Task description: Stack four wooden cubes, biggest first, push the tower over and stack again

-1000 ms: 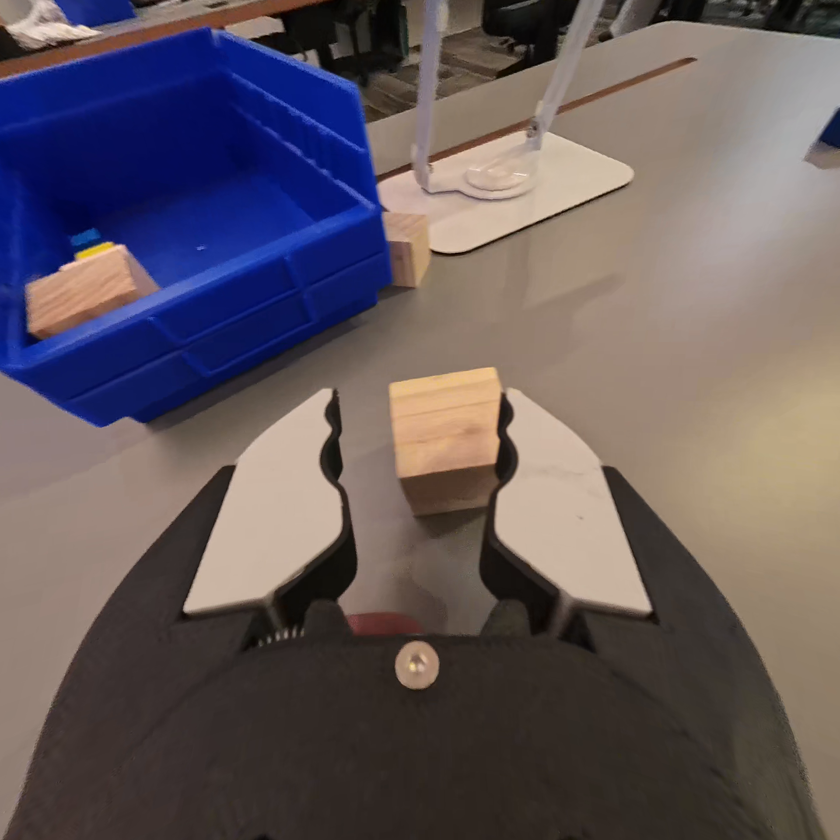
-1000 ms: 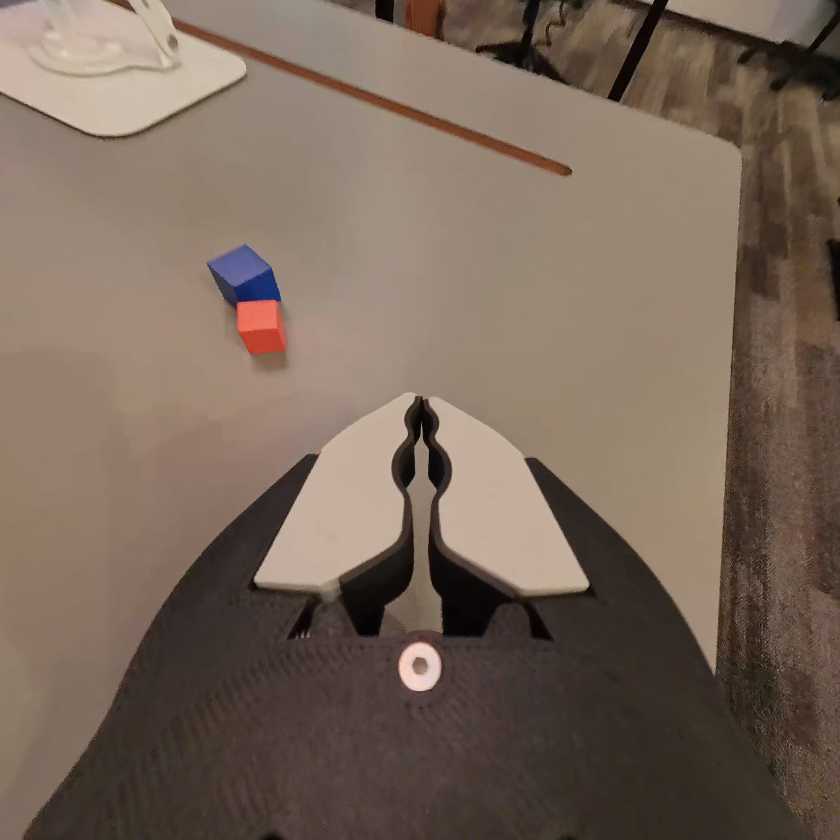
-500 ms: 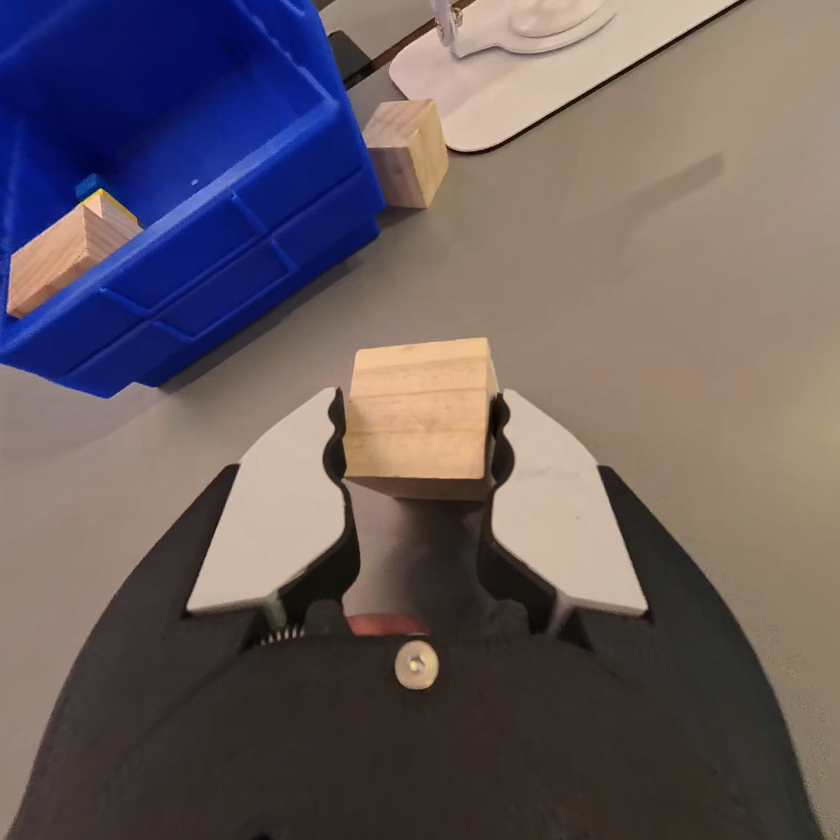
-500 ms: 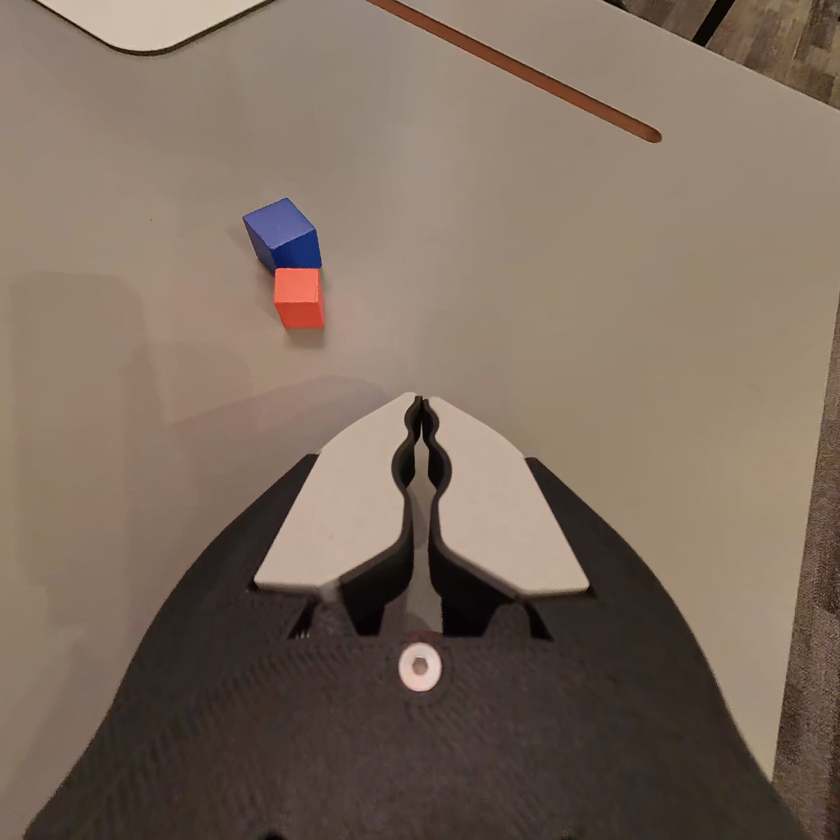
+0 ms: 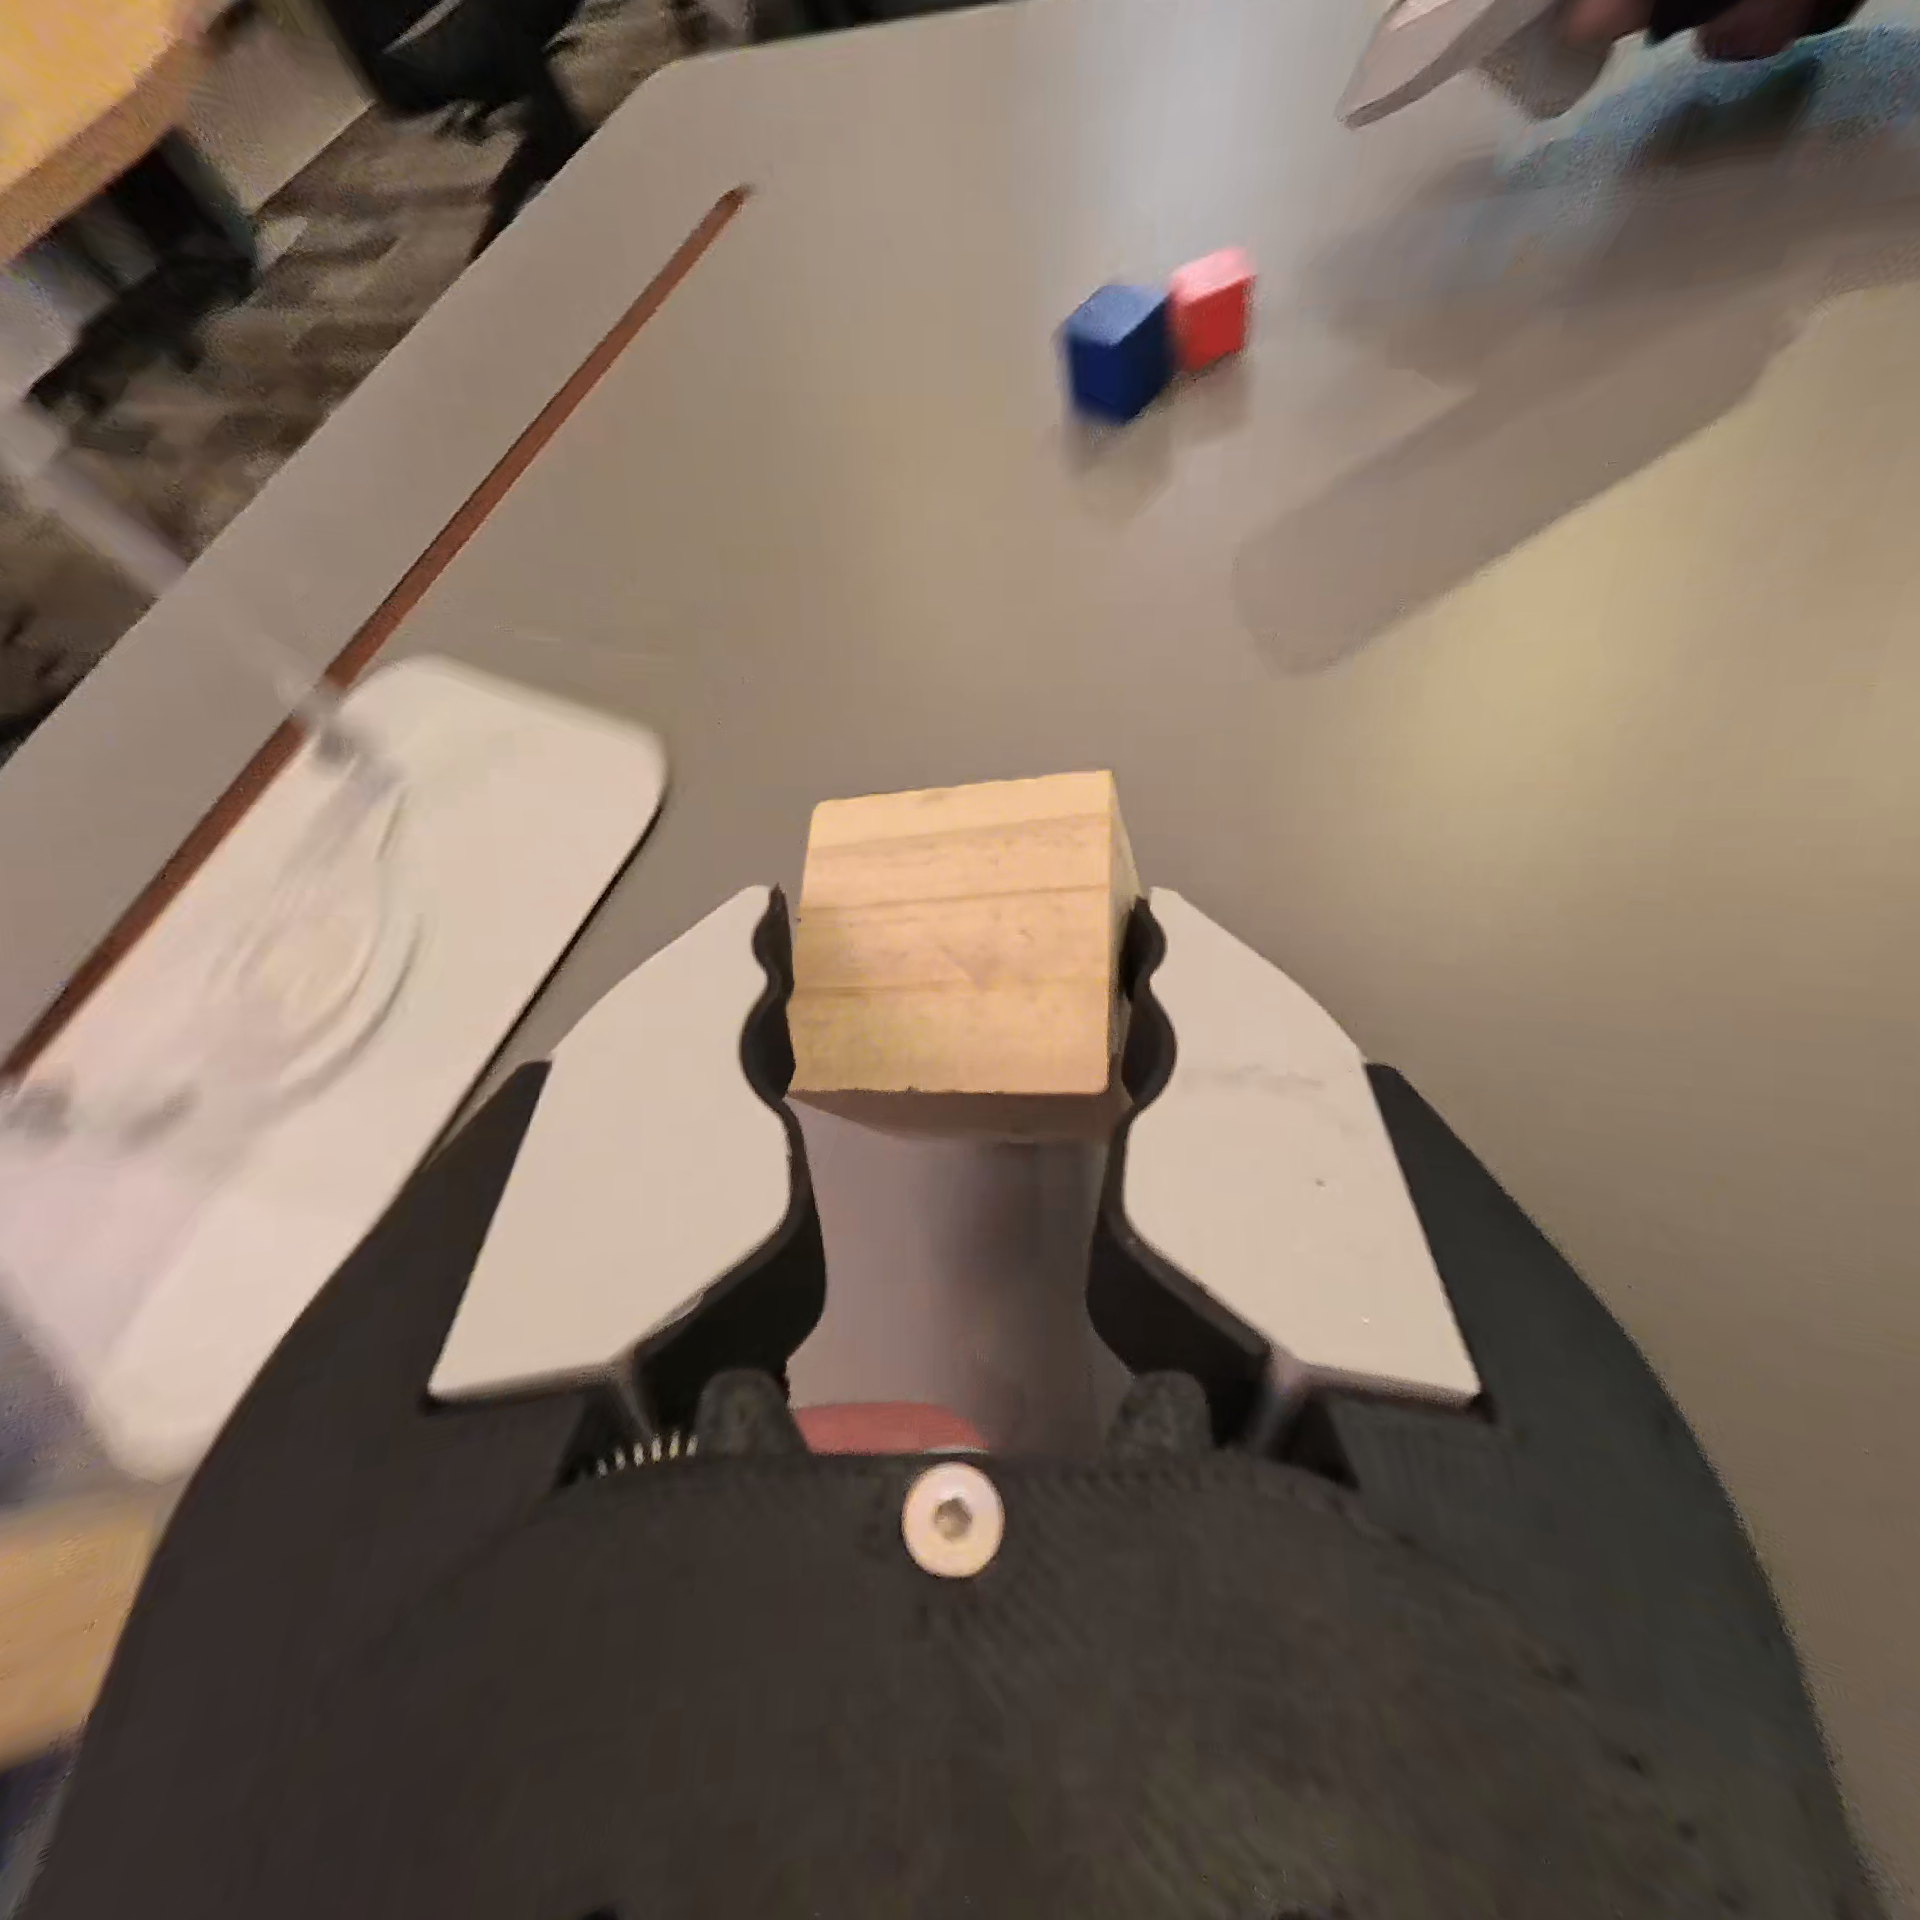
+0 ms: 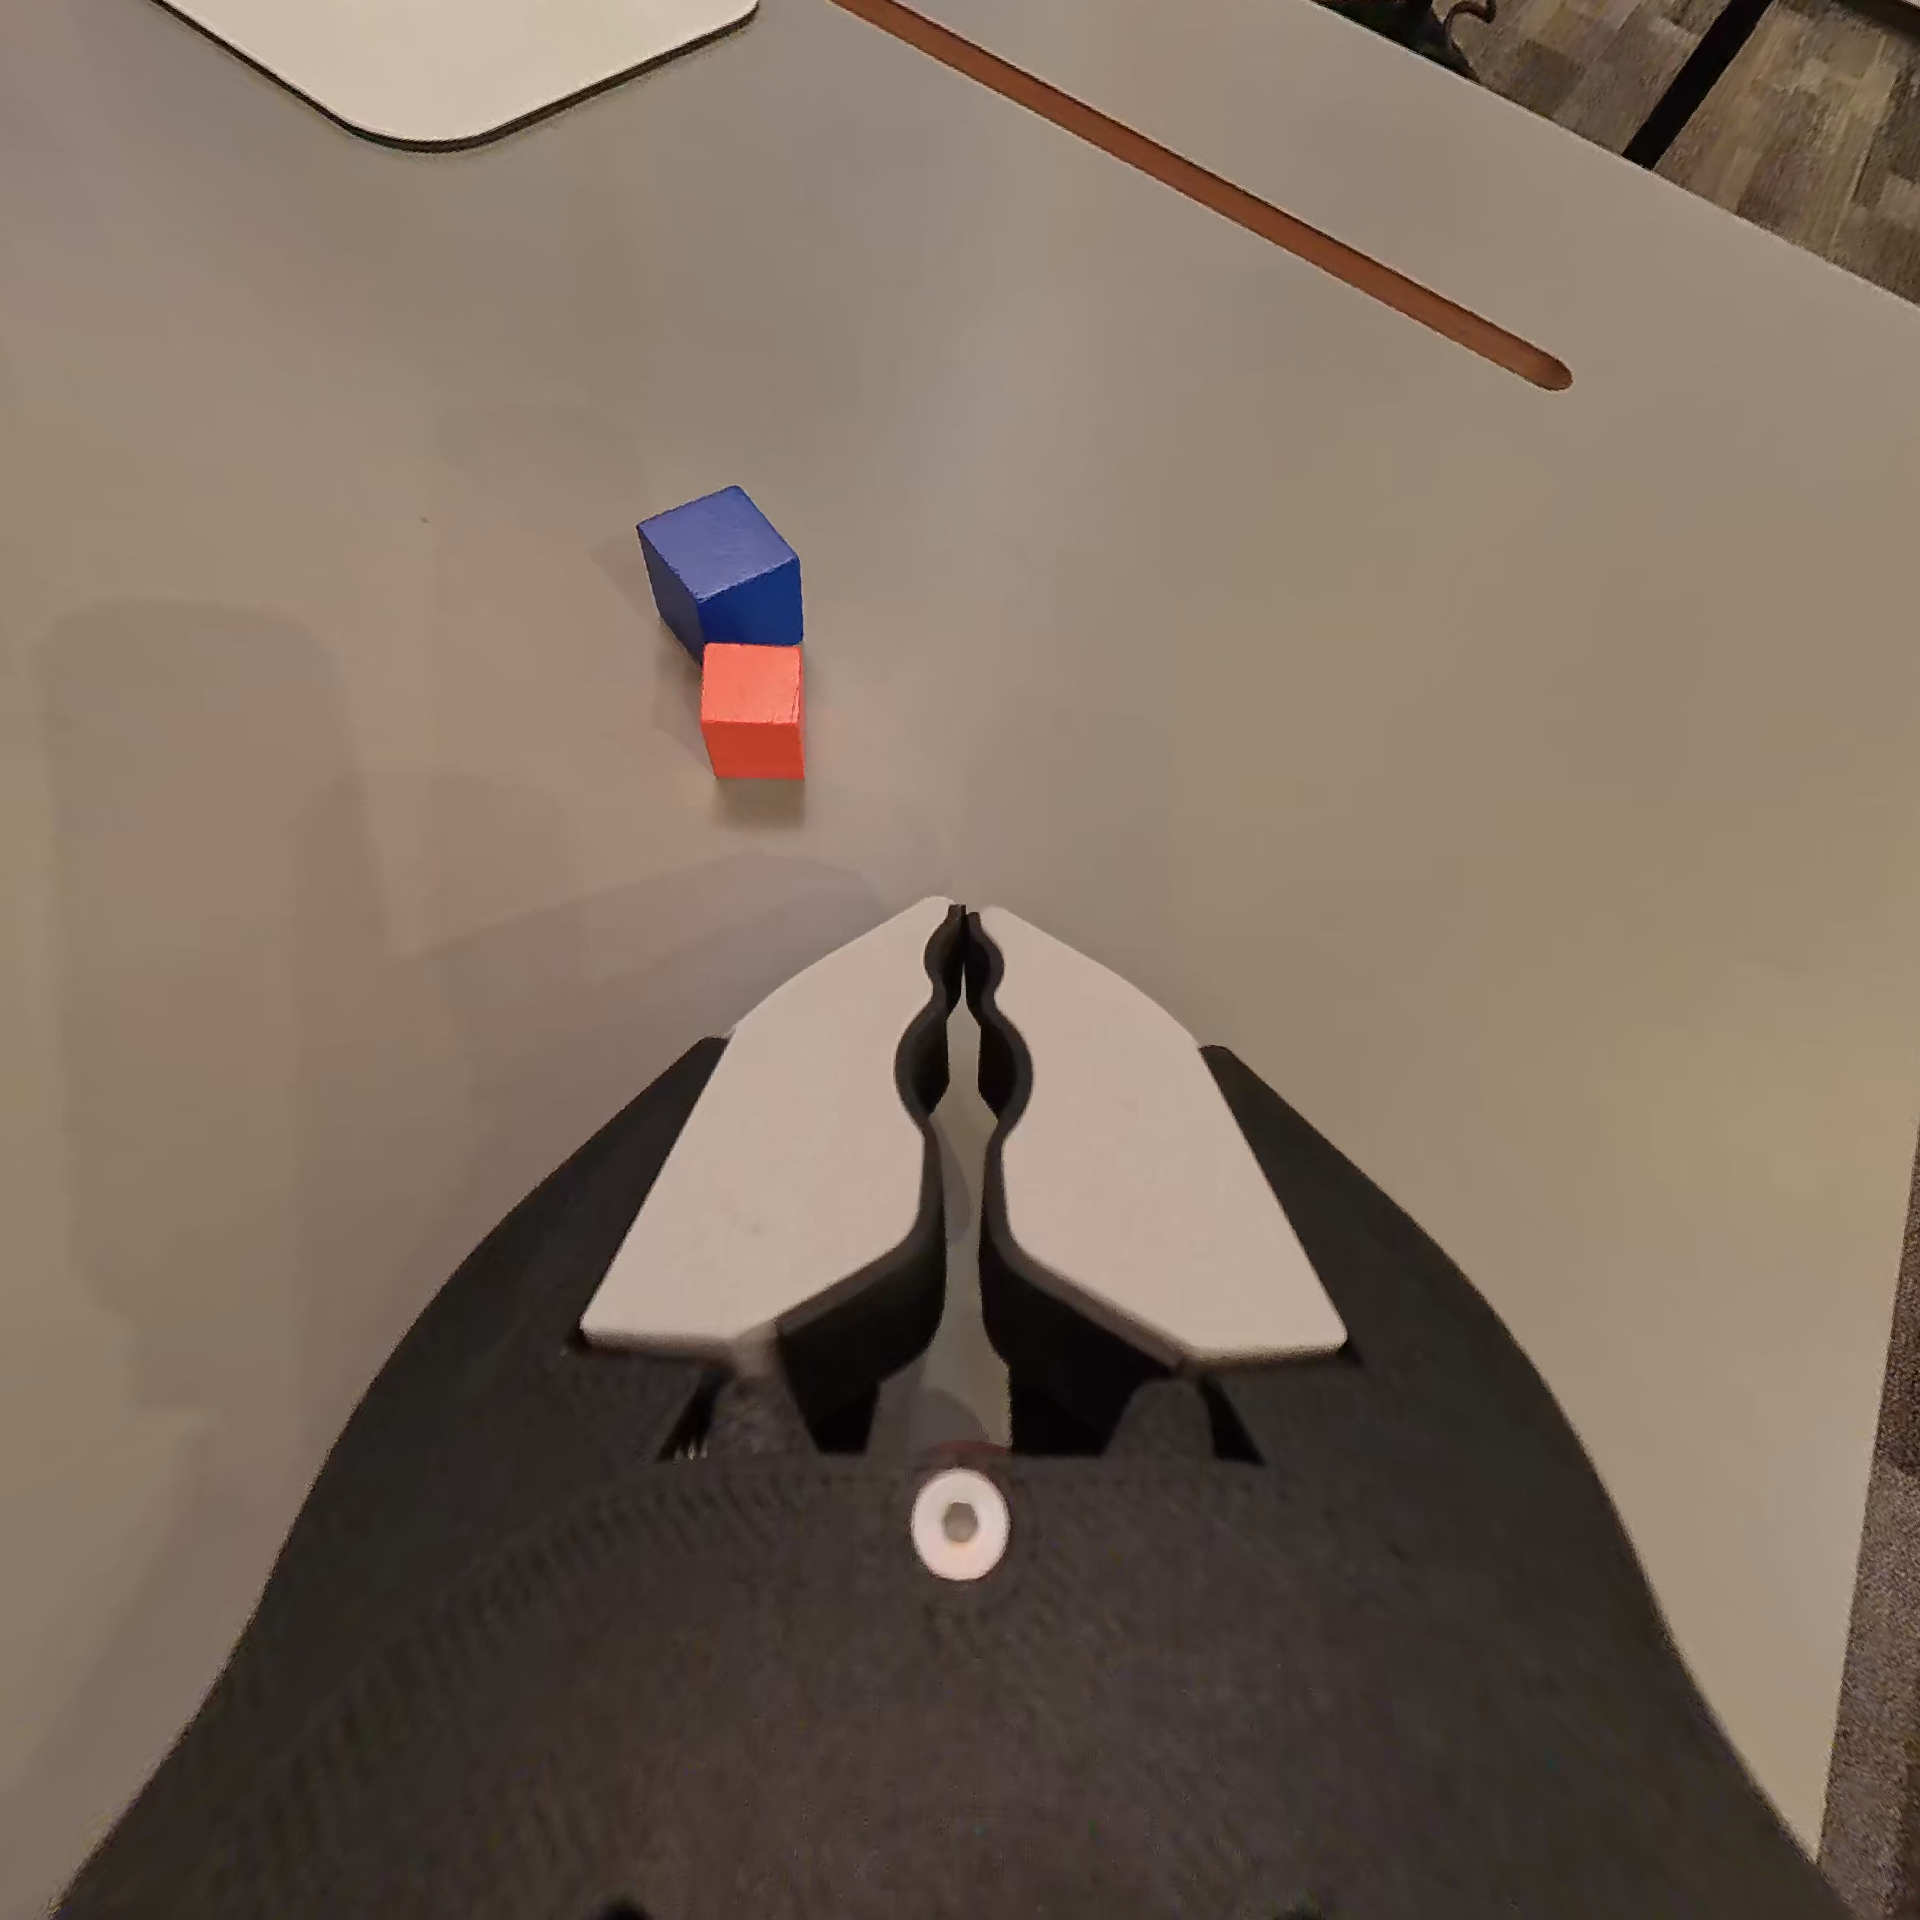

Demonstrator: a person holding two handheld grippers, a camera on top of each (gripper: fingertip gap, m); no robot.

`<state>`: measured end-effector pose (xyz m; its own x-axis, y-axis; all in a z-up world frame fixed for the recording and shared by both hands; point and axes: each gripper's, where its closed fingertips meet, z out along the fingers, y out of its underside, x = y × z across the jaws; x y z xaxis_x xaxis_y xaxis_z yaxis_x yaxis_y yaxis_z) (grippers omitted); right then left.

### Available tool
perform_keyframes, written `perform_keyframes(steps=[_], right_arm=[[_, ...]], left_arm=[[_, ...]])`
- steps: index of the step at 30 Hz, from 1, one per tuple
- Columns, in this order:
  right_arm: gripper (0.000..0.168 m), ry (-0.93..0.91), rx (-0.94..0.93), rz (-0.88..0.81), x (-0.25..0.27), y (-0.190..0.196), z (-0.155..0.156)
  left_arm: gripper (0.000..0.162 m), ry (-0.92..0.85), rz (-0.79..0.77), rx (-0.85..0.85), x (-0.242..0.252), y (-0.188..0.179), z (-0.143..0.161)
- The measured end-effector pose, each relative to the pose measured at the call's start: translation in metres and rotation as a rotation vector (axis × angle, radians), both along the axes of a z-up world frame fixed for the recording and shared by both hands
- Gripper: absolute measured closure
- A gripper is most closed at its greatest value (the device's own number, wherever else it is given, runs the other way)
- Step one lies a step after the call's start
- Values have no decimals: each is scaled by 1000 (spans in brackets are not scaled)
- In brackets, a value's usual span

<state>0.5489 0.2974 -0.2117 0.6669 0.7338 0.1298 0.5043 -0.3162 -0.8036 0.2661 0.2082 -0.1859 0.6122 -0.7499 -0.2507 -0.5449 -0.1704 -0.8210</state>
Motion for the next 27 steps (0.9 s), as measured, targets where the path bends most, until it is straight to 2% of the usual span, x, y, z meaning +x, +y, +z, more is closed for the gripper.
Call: perform_keyframes(steps=[3,6,8,10,11,12,13,15,18,23,27], right_arm=[[168,3,-3,5,1,0,-1],[168,21,-10,11,1,-1,-1],[168,25,-14,18,0,-1,-1],[168,32,-16,28,-1,-3,0],[168,35,-15,34,-2,-3,0],[168,37,-14,38,-3,-4,1],[168,39,-13,42,-3,-5,2],[168,50,-9,50,-5,-6,5],[168,59,-1,58,-7,-8,8],[168,53,-1,64,-10,-9,8],[168,39,-6,66,-12,-9,5]], left_arm=[[101,68,-113,61,75,25,-4],[101,-10,-172,24,129,40,-4],[101,59,-213,-14,147,46,-20],[100,28,-213,-49,153,49,-23],[88,30,-213,-78,151,47,-24],[57,61,-179,-111,141,47,-27],[52,70,-164,-112,128,45,-25],[60,80,-101,-81,87,46,-17],[67,268,82,35,-13,62,-12],[78,517,361,49,-167,79,-10],[85,658,449,-21,-215,92,-16]])
